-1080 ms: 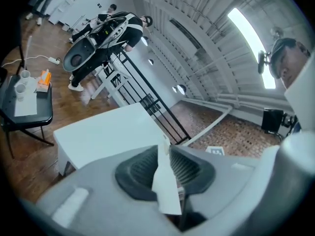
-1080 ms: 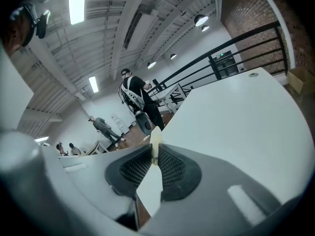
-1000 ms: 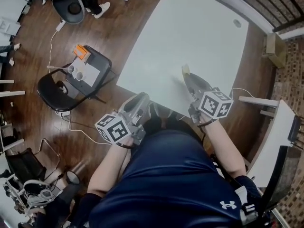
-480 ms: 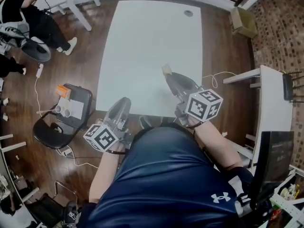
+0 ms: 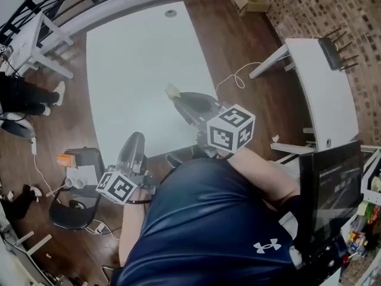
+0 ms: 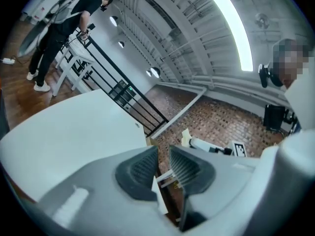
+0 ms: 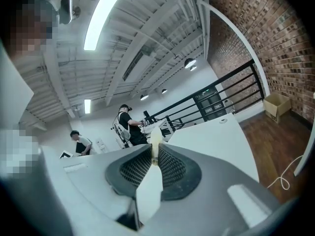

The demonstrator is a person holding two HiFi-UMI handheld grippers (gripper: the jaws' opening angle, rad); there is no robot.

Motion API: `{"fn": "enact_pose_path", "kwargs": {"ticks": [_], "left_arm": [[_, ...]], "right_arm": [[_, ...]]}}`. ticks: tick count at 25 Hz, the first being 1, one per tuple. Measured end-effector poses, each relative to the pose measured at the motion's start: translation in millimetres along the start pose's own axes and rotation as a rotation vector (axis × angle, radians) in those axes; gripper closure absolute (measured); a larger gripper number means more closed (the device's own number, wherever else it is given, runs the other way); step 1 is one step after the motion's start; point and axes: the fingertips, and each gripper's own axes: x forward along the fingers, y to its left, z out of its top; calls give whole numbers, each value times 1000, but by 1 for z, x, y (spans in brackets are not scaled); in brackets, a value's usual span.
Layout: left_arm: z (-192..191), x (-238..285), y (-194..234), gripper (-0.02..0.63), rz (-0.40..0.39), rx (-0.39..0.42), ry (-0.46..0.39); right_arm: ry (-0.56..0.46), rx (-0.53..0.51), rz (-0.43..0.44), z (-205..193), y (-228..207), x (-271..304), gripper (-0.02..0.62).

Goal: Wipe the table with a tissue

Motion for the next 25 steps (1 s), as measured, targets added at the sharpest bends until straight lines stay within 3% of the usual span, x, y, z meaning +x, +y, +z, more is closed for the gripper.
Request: {"fn": "enact_pose_path", "kwargs": {"ticks": [9, 25], "left_arm": [[1, 15, -1, 534, -27, -10, 29], [22, -21, 15, 534, 92, -7, -110]], "right_arm": [[-8, -70, 3, 2, 2, -9, 550], [78, -90, 141, -1, 23, 29, 549]]}}
